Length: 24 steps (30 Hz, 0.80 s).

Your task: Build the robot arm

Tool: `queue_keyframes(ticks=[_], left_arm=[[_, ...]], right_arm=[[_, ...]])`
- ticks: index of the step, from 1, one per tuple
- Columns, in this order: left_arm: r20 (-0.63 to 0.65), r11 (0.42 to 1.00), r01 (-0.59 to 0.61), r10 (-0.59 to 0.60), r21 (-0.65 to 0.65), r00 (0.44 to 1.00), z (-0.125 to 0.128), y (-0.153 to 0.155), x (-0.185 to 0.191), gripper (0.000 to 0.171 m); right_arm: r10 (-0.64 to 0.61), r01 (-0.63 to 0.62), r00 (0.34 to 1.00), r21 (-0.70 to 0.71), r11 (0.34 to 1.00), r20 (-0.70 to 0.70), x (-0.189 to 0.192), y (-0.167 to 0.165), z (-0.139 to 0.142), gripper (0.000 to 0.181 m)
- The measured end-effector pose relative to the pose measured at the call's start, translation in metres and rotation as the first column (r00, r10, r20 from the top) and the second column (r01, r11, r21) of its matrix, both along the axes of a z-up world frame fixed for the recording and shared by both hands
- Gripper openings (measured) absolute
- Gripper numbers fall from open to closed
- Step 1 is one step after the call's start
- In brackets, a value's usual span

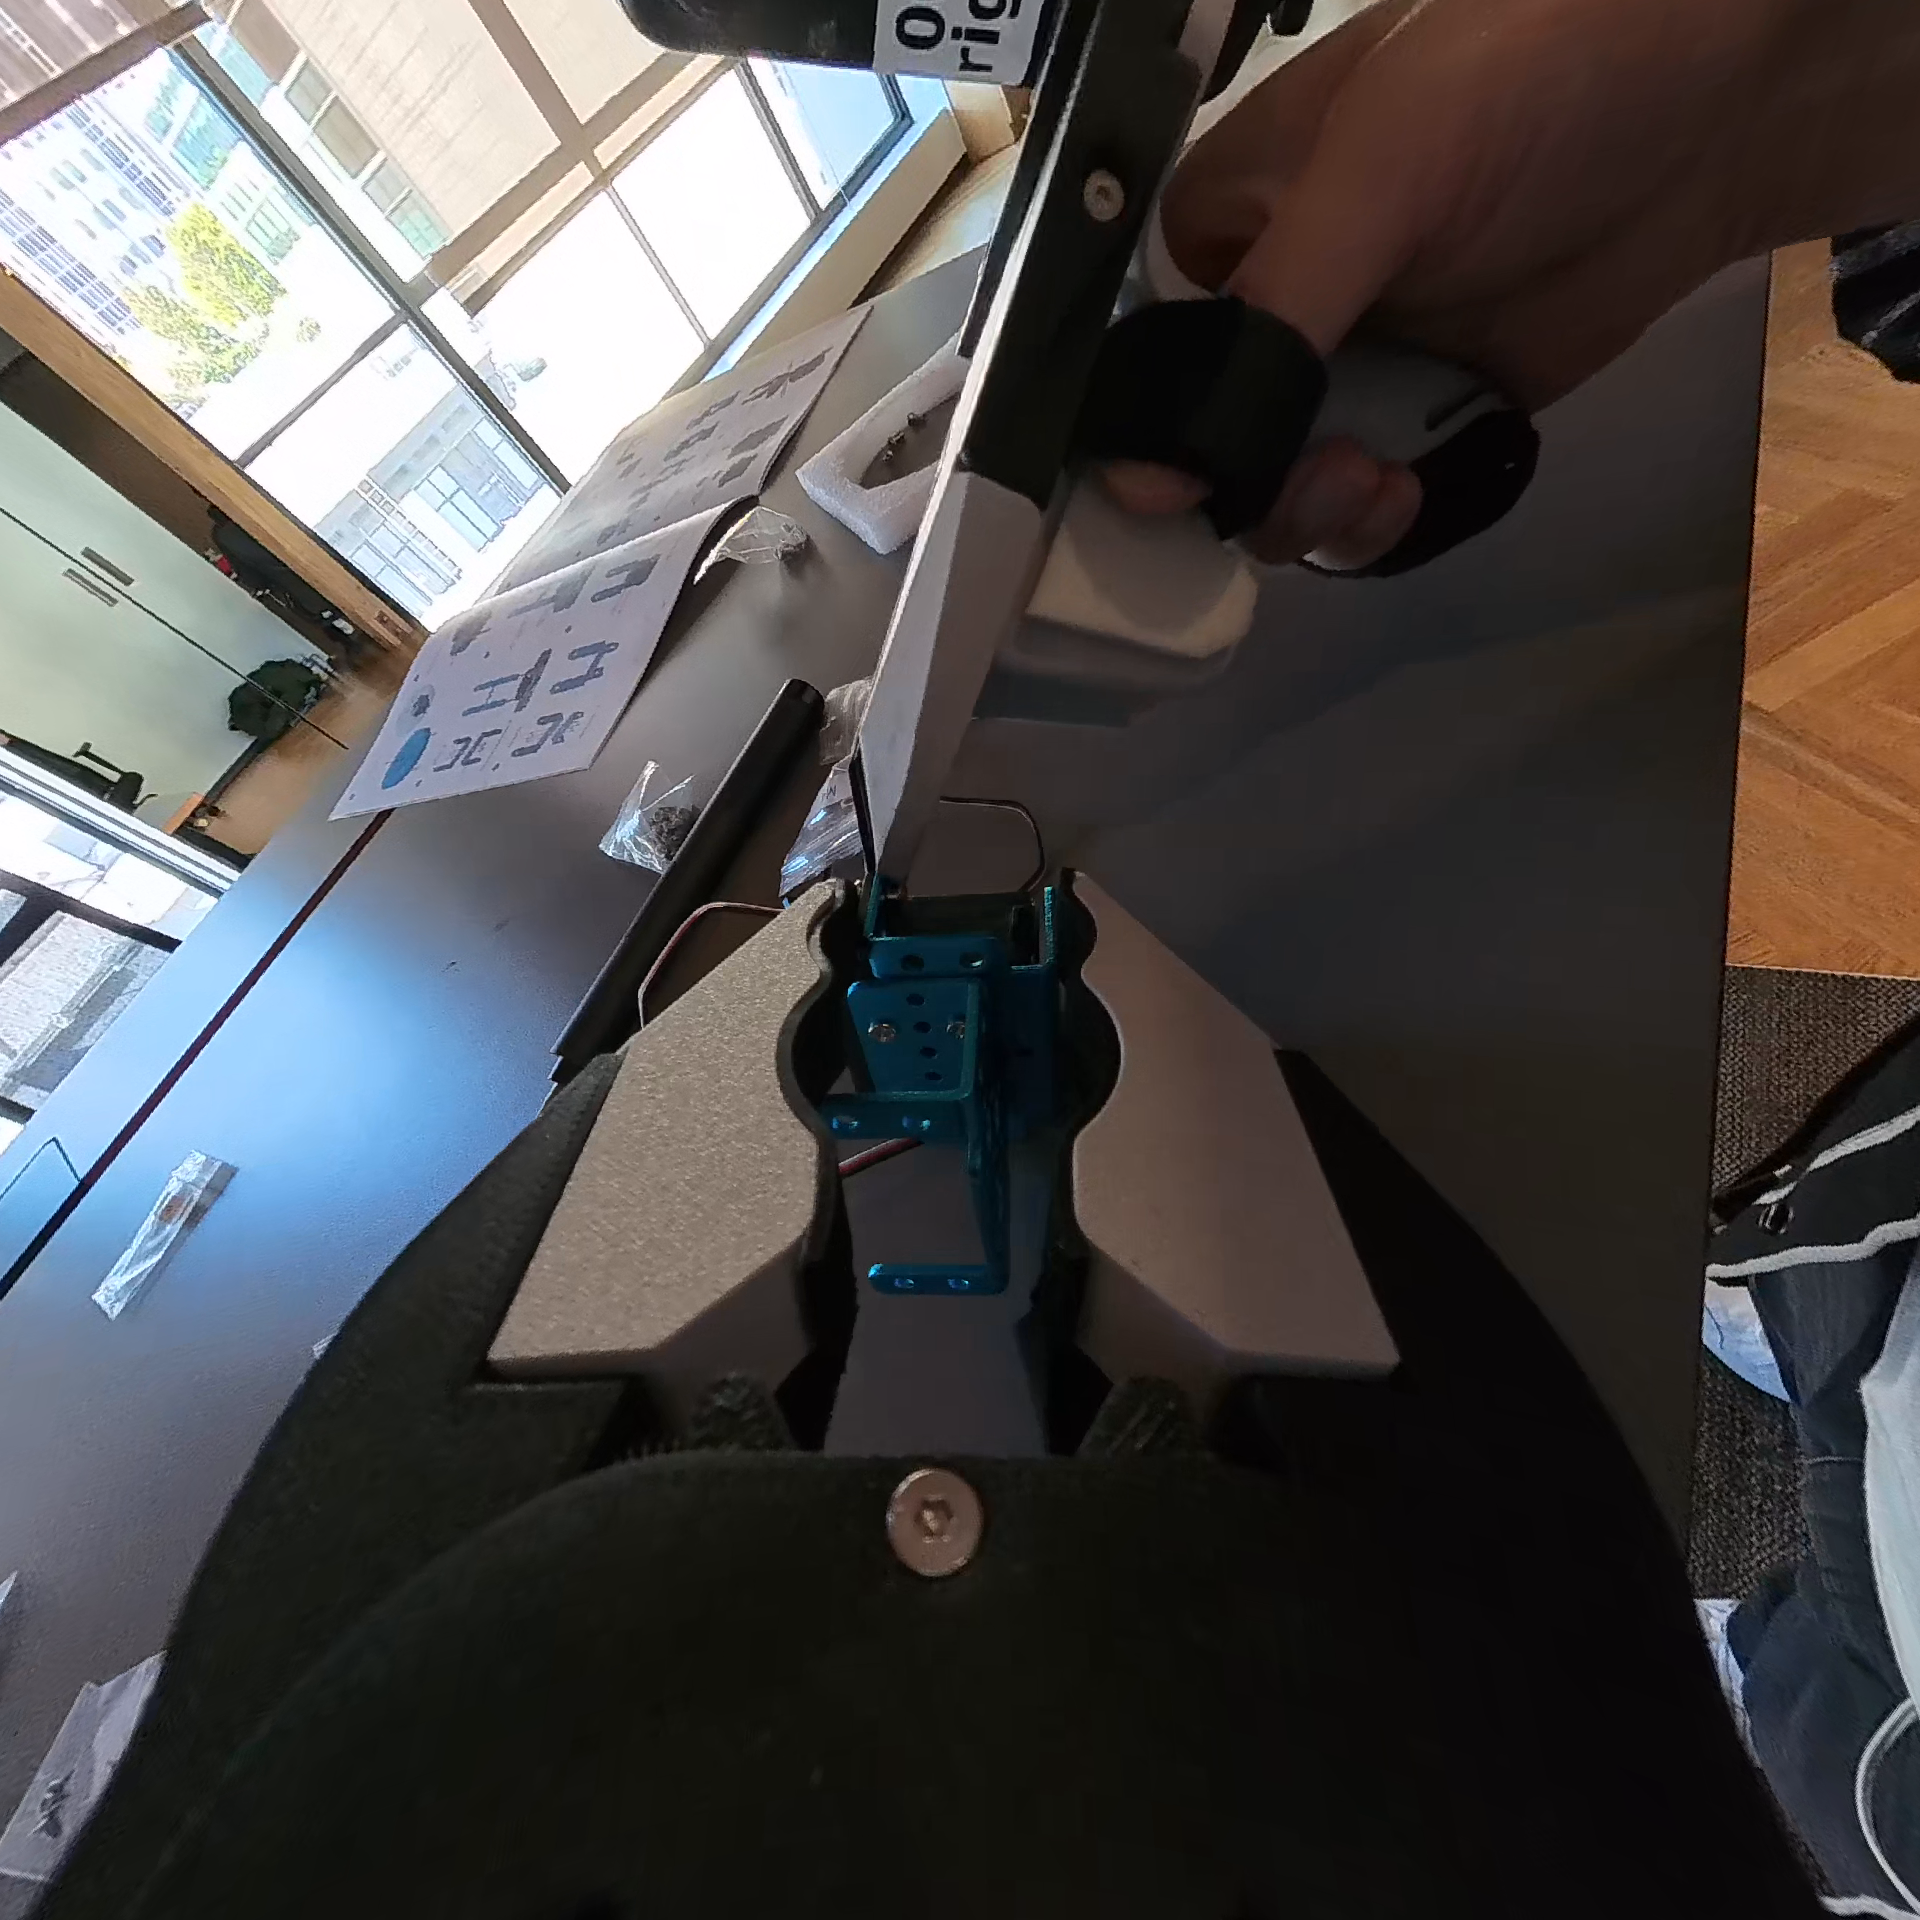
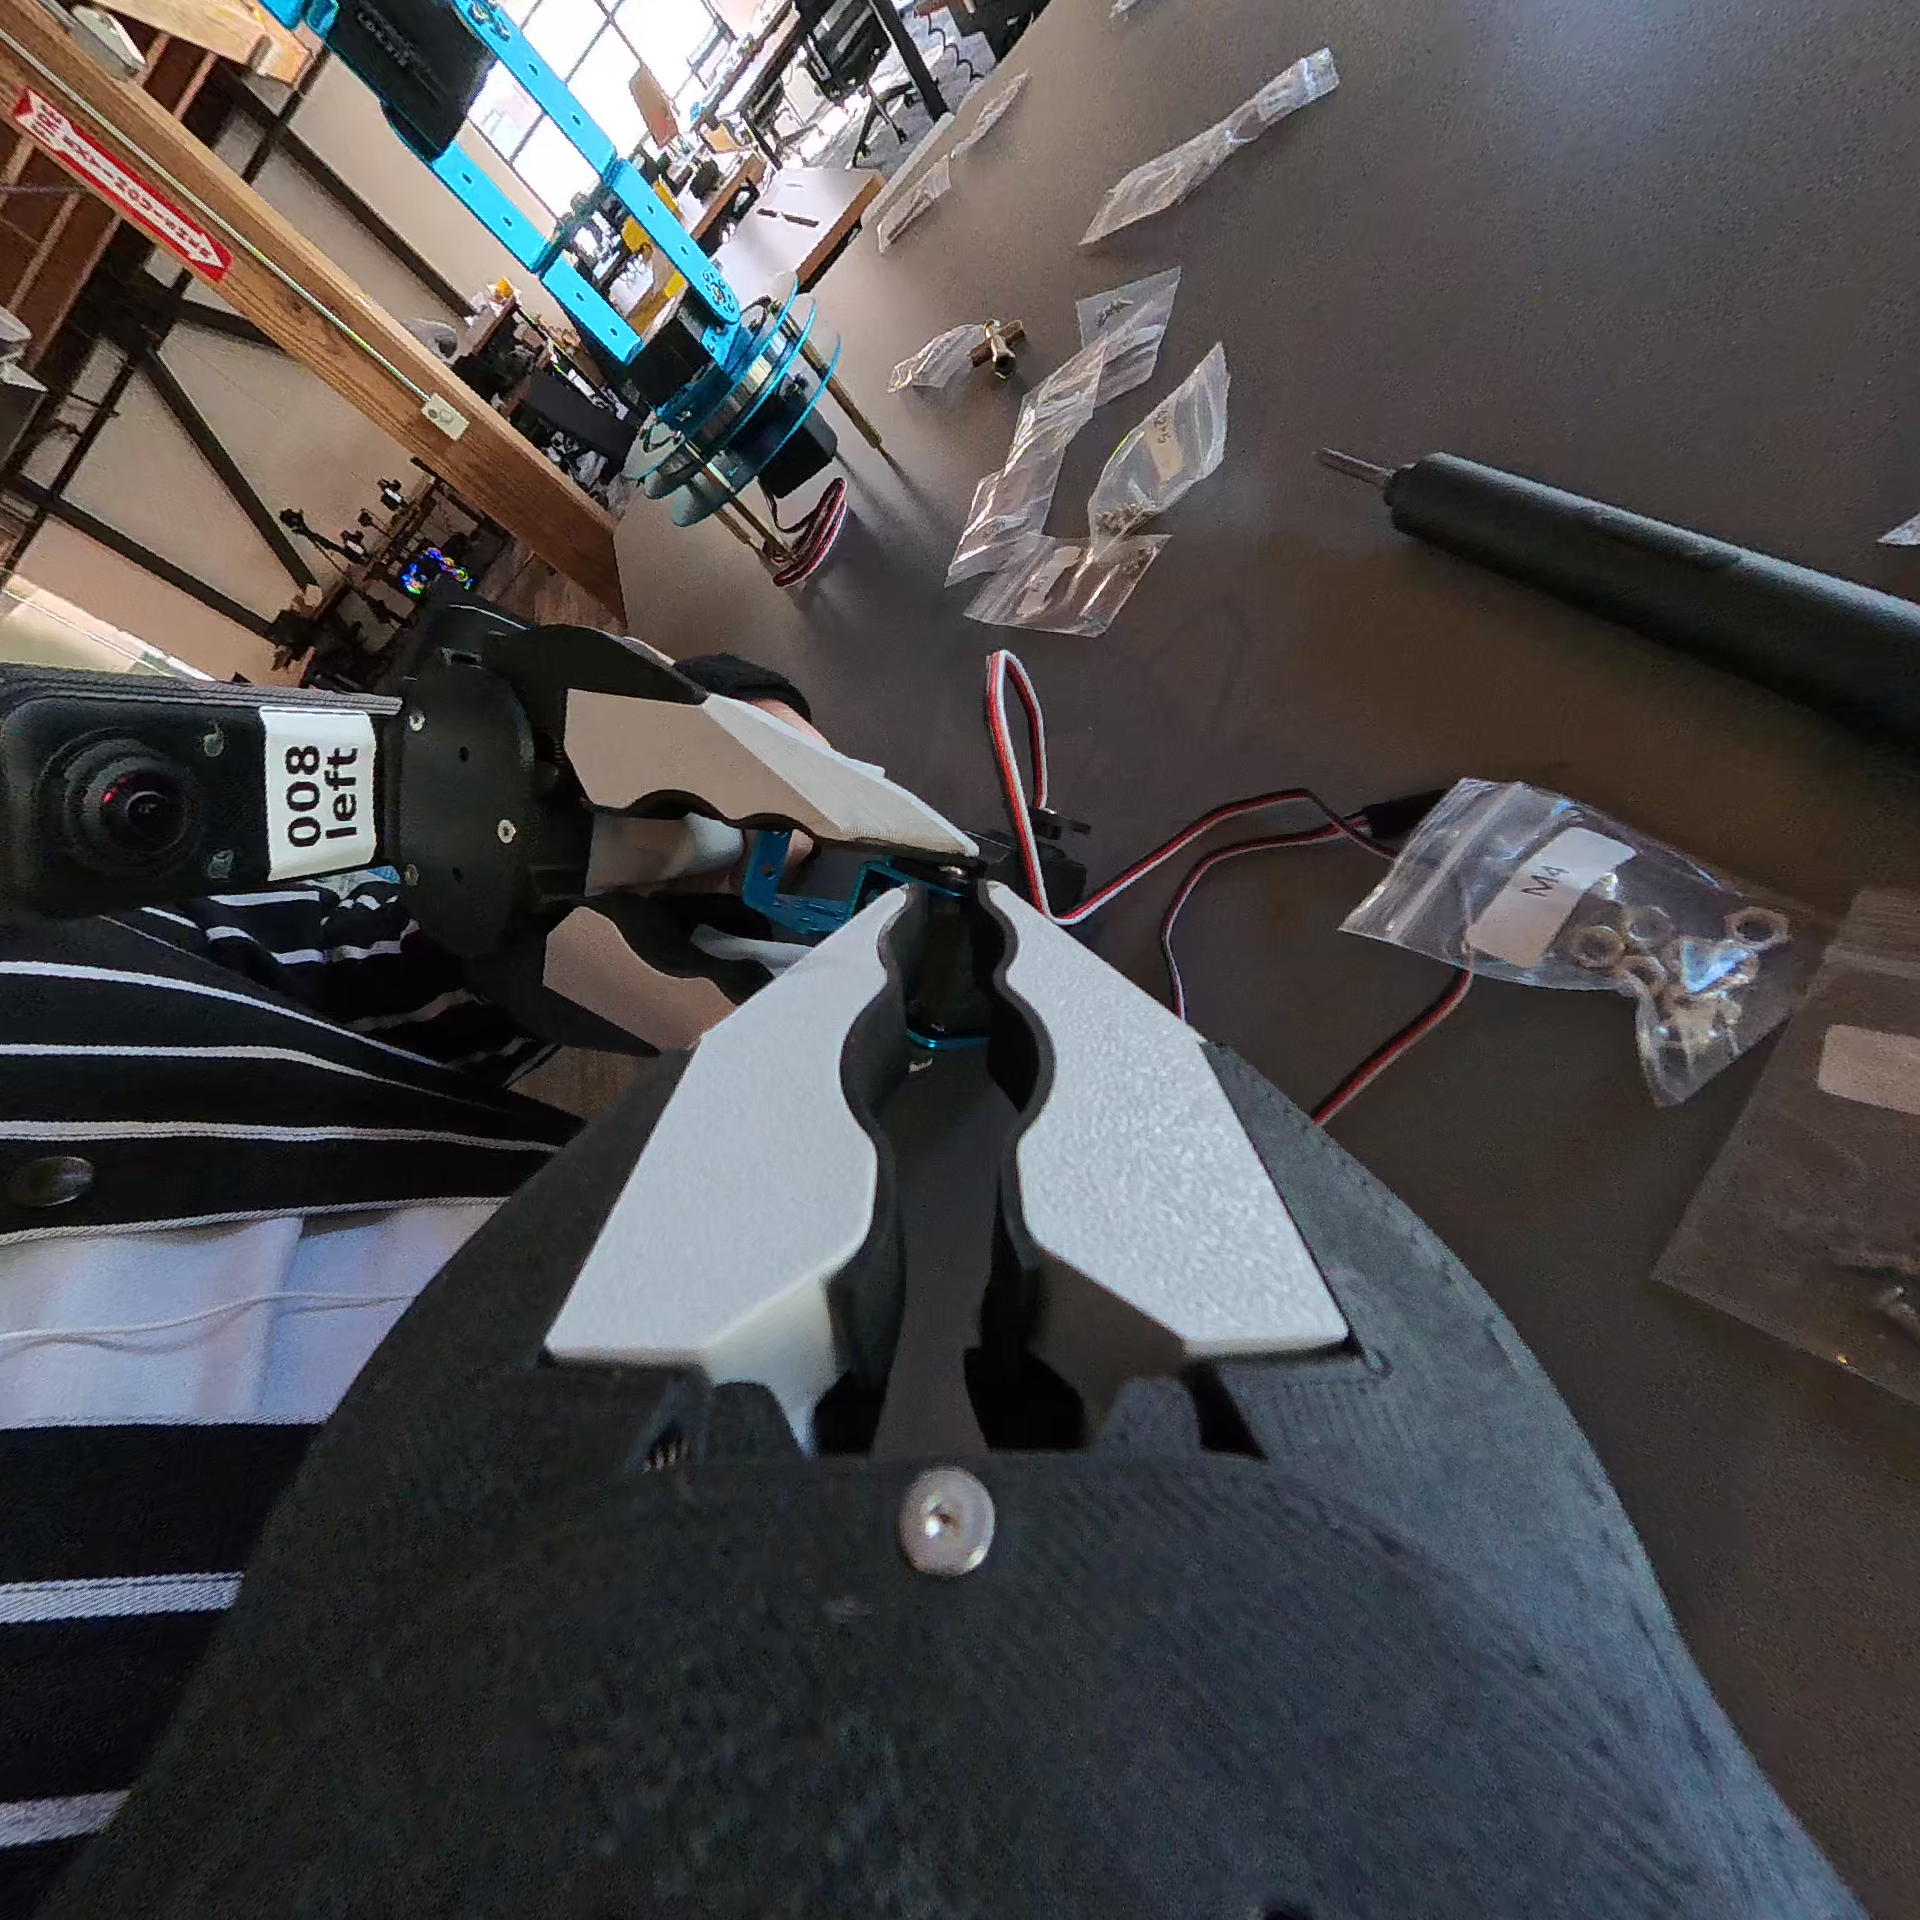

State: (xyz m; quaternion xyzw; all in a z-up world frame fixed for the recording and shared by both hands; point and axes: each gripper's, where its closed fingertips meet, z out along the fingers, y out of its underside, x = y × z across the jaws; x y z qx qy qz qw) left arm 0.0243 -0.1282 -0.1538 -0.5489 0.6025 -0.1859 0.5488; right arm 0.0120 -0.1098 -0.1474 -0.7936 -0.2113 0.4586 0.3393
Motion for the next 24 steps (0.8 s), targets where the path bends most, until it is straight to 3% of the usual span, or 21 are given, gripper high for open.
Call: queue_keyframes(ticks=[6, 12, 20, 24], left_arm=[[0.001, 1.000, -0.006, 0.006, -0.011, 1.000, 0.000, 0.002, 0.000, 0.036], [0.001, 1.000, -0.007, 0.007, -0.001, 1.000, -0.001, 0.002, 0.000, 0.036], [0.002, 1.000, -0.002, 0.002, 0.000, 1.000, -0.001, 0.001, 0.001, 0.036], [0.001, 1.000, -0.002, 0.002, 0.005, 1.000, -0.001, 0.001, 0.001, 0.036]], right_arm=[[-0.009, 0.008, 1.000, 0.063, 0.998, 0.013, -0.001, 0.000, 0.000, 0.006], [0.000, 0.001, 0.999, 0.031, 1.000, -0.036, 0.000, -0.001, 0.001, 0.006], [-0.009, 0.008, 1.000, 0.060, 0.998, 0.013, 0.002, -0.001, -0.002, 0.000], [0.018, -0.016, 0.993, 0.016, 1.000, -0.120, 0.000, -0.005, 0.011, 0.000]])
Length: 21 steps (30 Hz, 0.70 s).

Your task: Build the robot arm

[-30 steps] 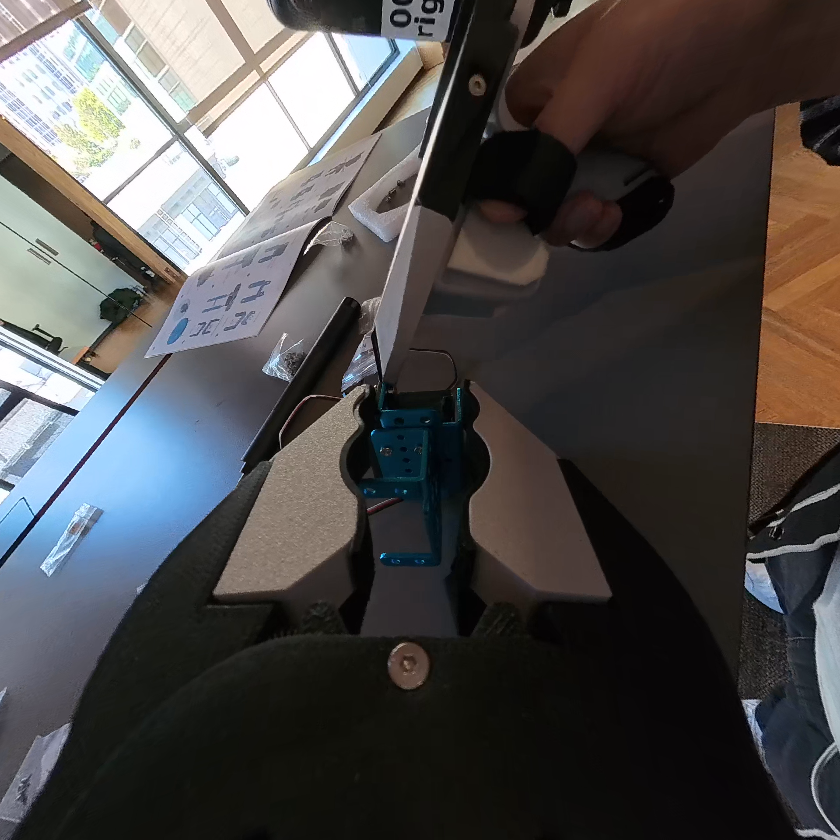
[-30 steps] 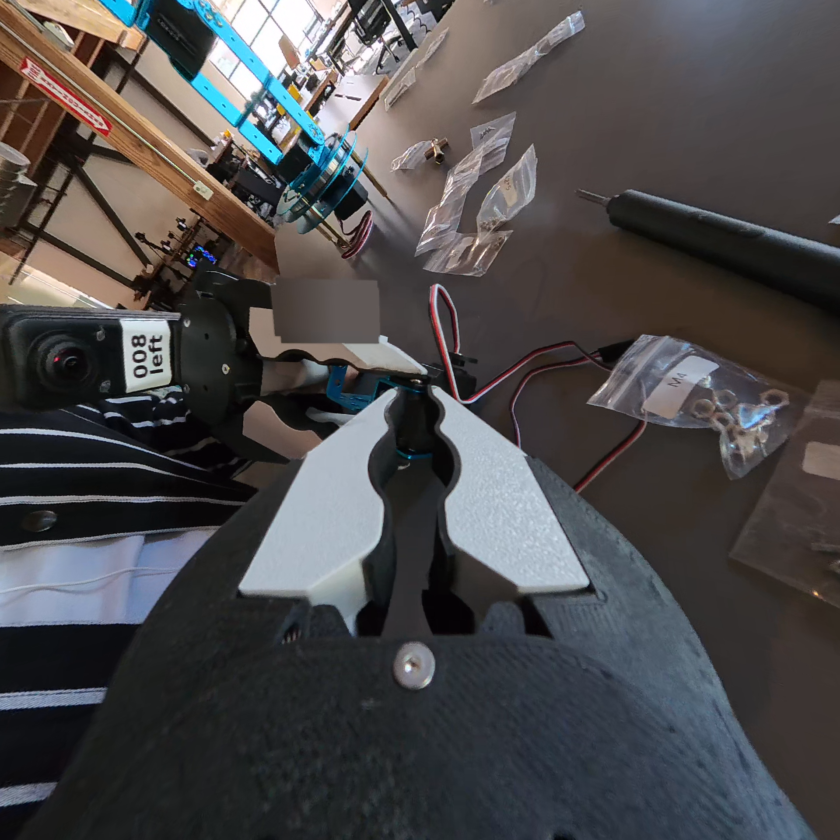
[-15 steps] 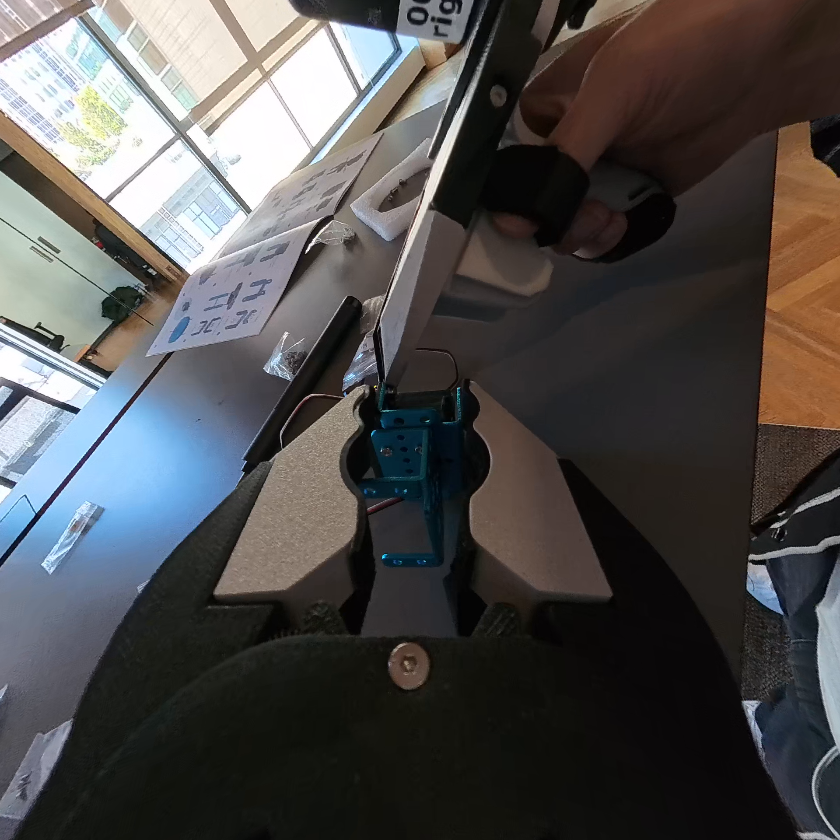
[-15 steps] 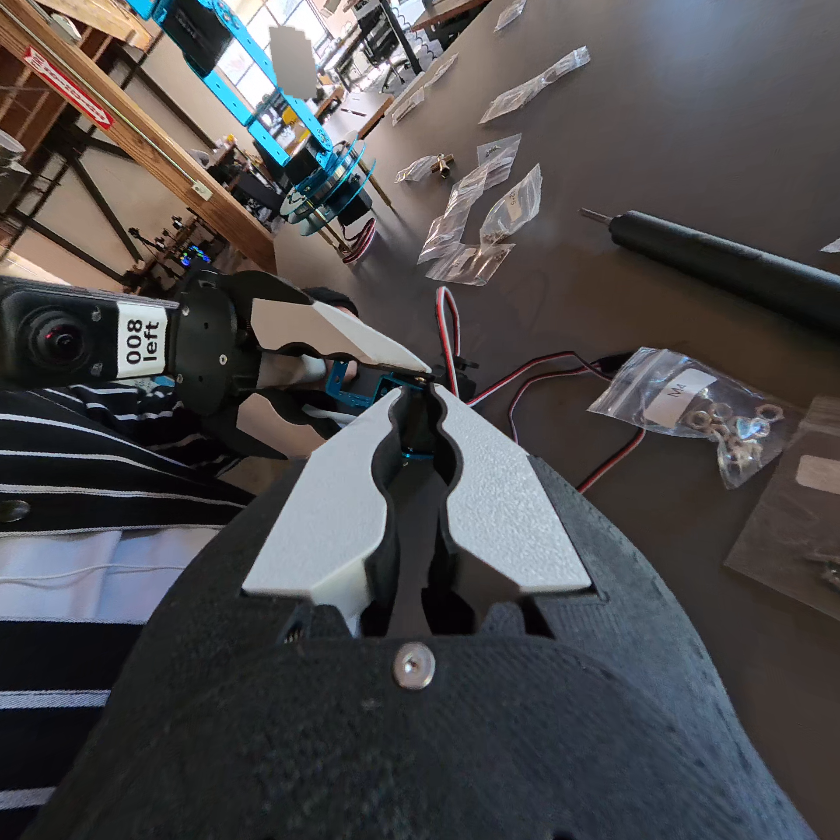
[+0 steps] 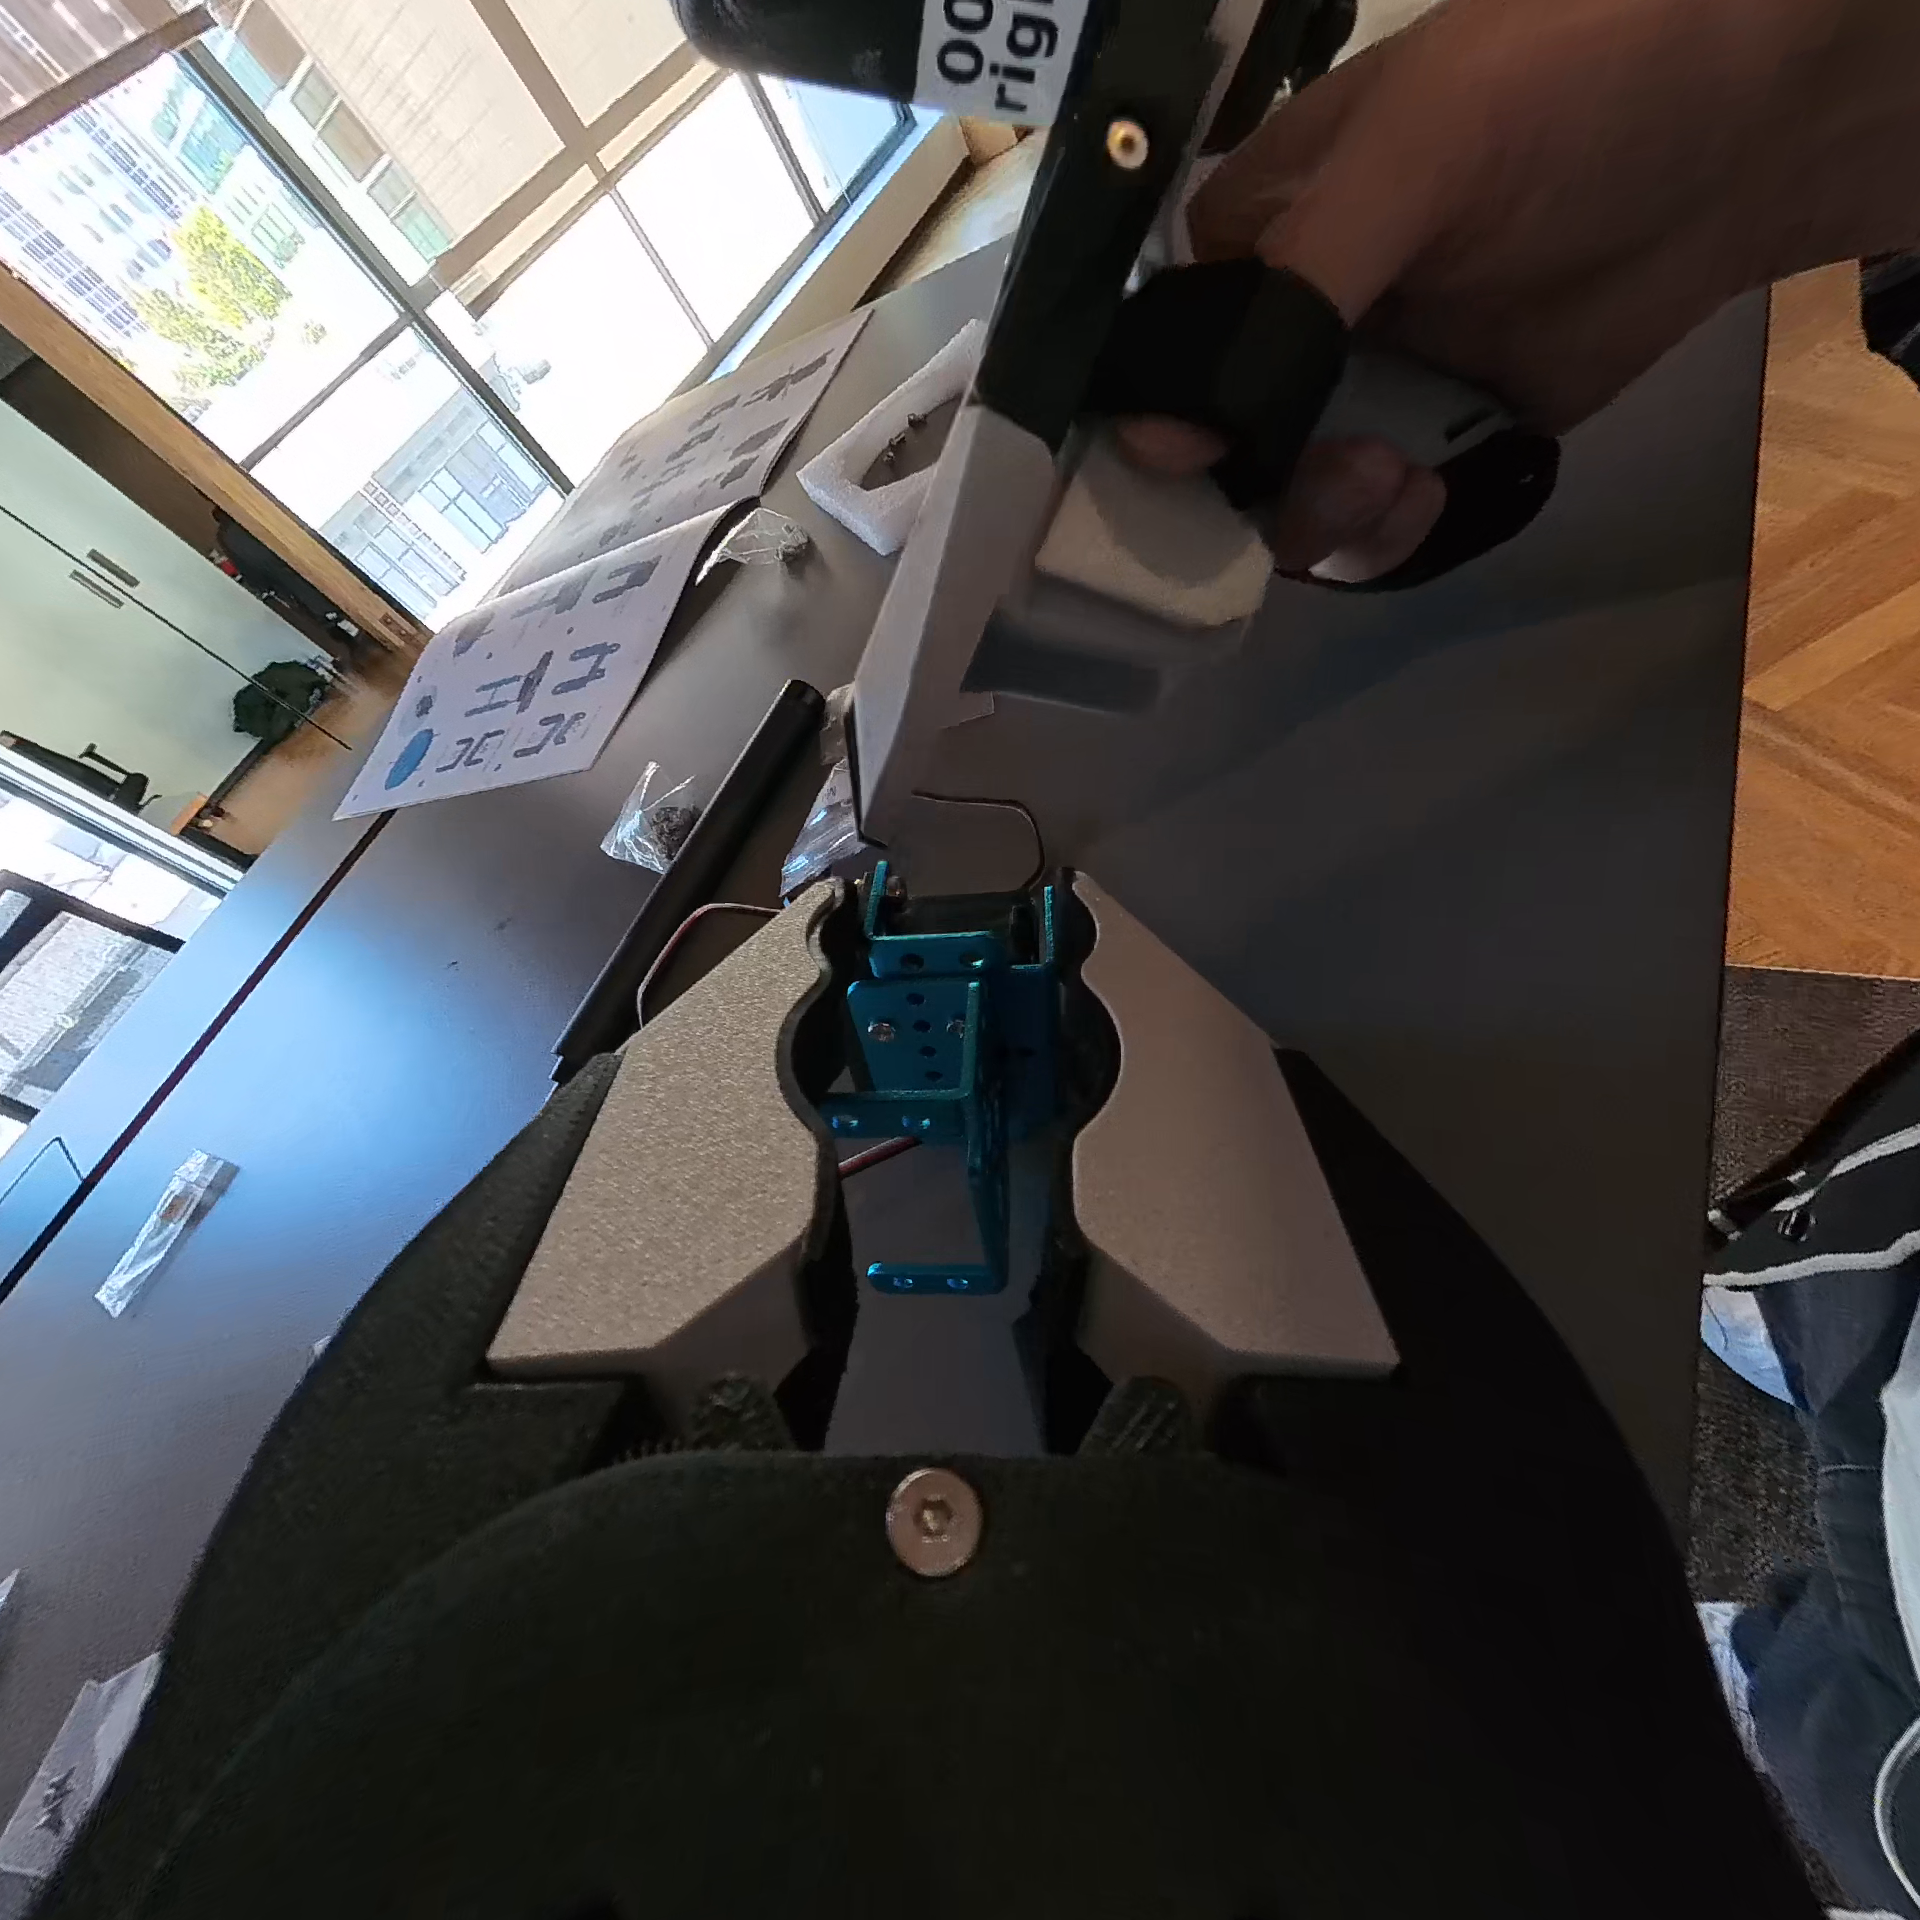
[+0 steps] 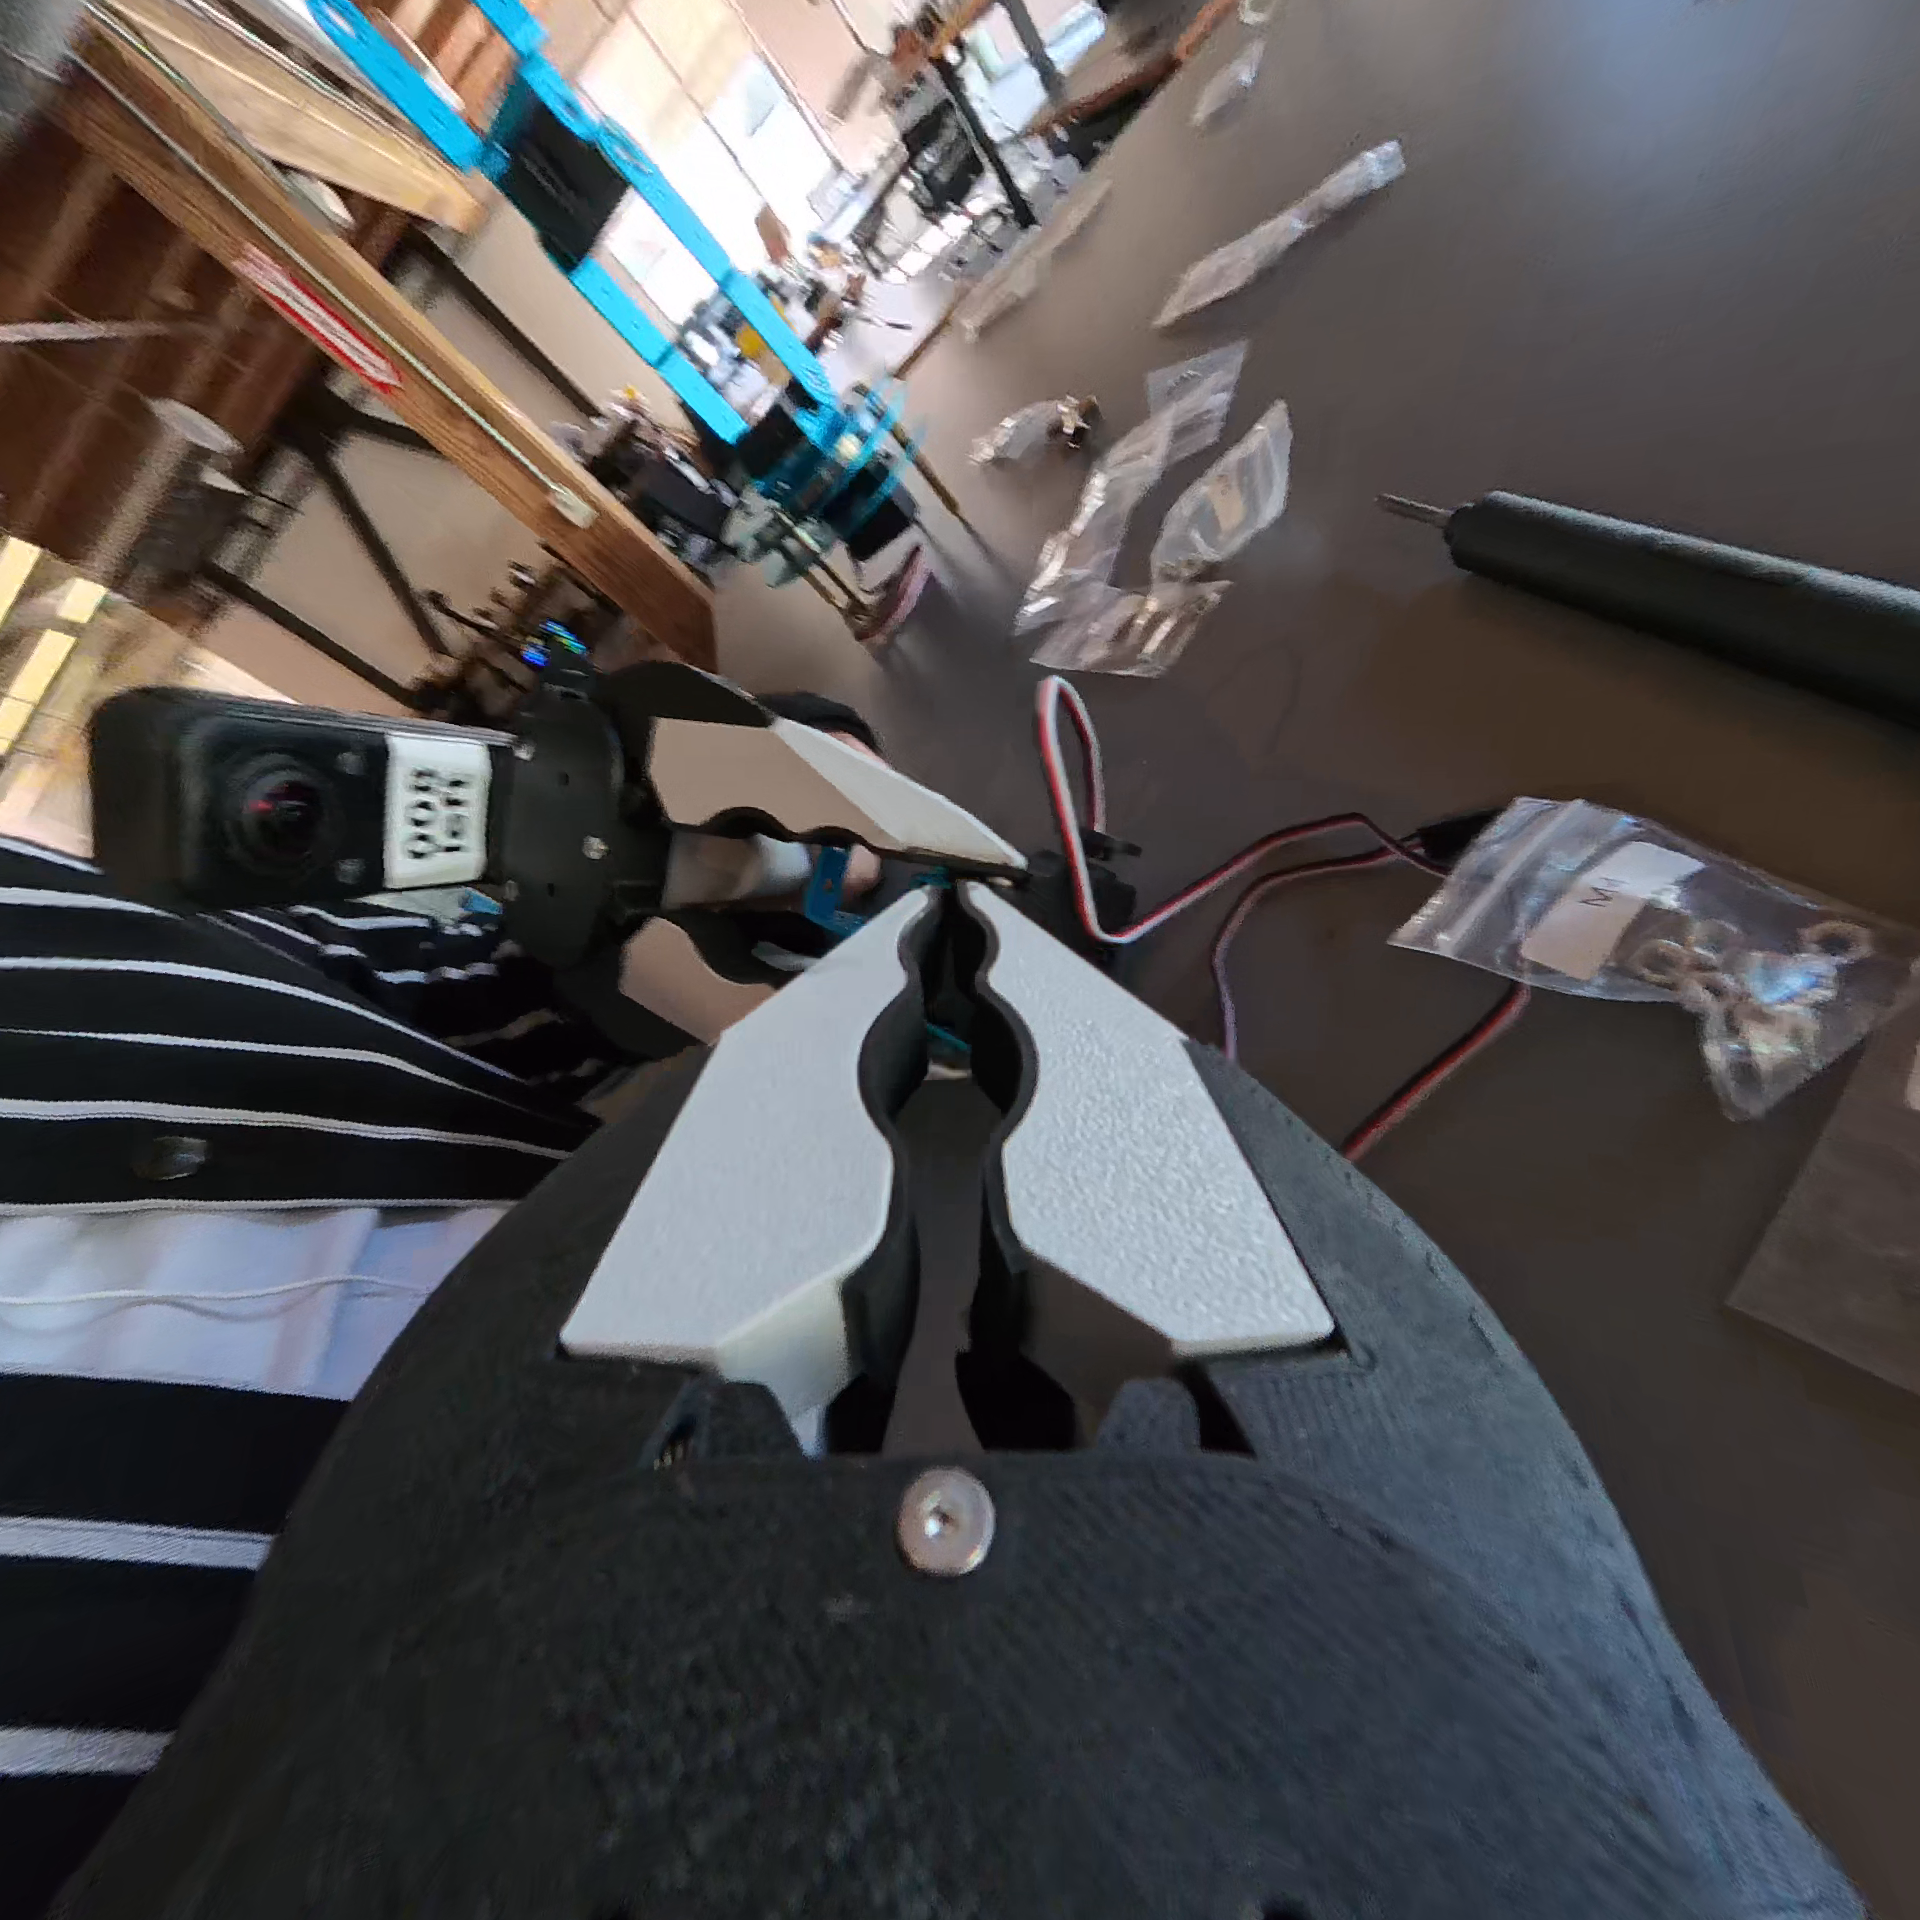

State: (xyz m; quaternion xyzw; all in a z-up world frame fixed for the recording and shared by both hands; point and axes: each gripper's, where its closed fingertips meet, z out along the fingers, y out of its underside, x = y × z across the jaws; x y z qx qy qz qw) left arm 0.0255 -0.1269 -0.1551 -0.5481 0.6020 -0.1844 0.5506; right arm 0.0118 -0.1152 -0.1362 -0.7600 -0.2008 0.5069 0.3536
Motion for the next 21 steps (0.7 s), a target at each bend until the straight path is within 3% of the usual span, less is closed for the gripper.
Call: queue_keyframes(ticks=[2, 5, 10, 18, 21], left_arm=[[0.000, 1.000, -0.001, 0.001, 0.000, 1.000, 0.000, 0.000, 0.000, 0.036], [0.000, 1.000, -0.004, 0.004, 0.001, 1.000, 0.000, 0.001, 0.000, 0.036], [0.000, 1.000, -0.003, 0.003, 0.005, 1.000, 0.000, 0.000, 0.000, 0.036], [0.000, 1.000, -0.004, 0.004, 0.003, 1.000, 0.000, 0.000, 0.000, 0.036], [0.000, 1.000, -0.006, 0.006, 0.003, 1.000, 0.000, 0.000, 0.000, 0.036]], right_arm=[[0.008, -0.008, 1.000, -0.024, 1.000, -0.022, -0.003, -0.001, 0.002, 0.004], [0.013, -0.014, 0.998, 0.029, 0.999, 0.057, -0.007, -0.002, -0.002, 0.005], [-0.119, 0.080, 0.973, 0.194, 0.978, 0.200, 0.010, 0.011, -0.001, 0.013], [-0.073, 0.055, 0.984, 0.108, 0.993, 0.164, 0.002, 0.005, -0.009, 0.005], [-0.084, 0.069, 0.983, 0.091, 0.993, 0.163, 0.004, 0.006, -0.012, 0.015]])
